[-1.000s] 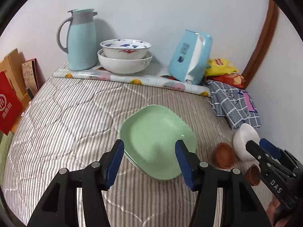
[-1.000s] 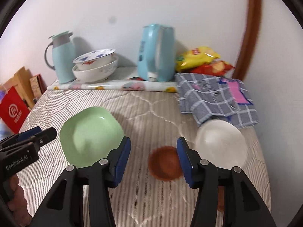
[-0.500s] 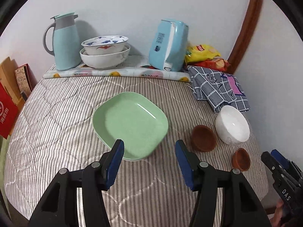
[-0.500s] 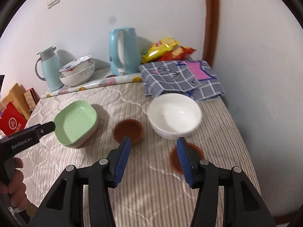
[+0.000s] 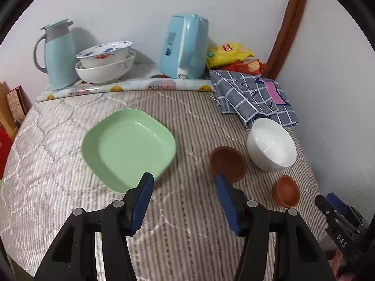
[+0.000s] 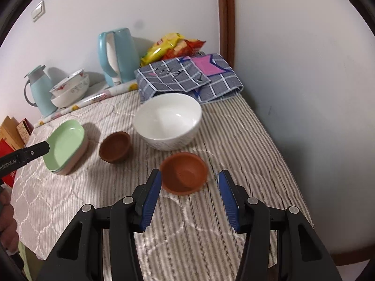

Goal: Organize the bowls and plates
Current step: 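Move both grippers toward the small brown clay bowl, then close the left gripper on one brown clay bowl rim while the right grips another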

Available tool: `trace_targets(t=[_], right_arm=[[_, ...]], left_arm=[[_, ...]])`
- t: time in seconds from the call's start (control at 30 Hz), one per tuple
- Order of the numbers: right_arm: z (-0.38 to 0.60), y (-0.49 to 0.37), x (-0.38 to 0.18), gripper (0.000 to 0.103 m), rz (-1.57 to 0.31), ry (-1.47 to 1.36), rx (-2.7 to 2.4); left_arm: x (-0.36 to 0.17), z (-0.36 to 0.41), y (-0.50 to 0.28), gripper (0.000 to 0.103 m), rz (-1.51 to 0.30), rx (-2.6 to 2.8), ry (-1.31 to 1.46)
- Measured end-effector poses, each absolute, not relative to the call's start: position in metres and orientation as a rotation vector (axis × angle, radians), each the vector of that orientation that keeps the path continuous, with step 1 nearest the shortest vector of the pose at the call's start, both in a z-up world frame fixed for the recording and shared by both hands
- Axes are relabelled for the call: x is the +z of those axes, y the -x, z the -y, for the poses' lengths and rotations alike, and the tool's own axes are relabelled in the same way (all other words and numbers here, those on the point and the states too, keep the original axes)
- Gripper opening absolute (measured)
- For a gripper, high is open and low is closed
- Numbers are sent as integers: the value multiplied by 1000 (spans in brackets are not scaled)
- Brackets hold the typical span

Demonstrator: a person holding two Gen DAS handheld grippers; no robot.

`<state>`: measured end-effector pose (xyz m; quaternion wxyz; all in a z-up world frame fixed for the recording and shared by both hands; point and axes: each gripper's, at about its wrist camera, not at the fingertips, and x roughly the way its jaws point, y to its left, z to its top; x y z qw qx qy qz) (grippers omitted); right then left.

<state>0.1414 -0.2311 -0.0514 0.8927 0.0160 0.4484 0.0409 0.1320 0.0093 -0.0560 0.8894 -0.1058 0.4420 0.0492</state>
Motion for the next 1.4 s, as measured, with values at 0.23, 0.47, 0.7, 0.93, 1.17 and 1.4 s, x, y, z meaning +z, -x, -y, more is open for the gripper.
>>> trace_targets(t=[0.23,0.47,0.7,0.93,1.17,1.4], right_arm=[[243,-154,-70,50,-956,-39,87],[253,-168,-86,50,-977,-51,109],[258,-182,-101,50,-998,-75,142],[256,-195,-116,48,-1021,-87,172],[255,-207,-130,38,-1053,-103,192],[251,-213,-139,34,-1056,-84,198]], left_arm=[[-67,14,-150,54,-929,85,214],[-86,26,-169,54,-953,97,239],[-106,36,-188,54,-986,109,237],[-125,38,-203,53,-1022,123,254],[-141,41,-218,49,-1050,130,250],[-151,36,-226,39,-1050,128,268]])
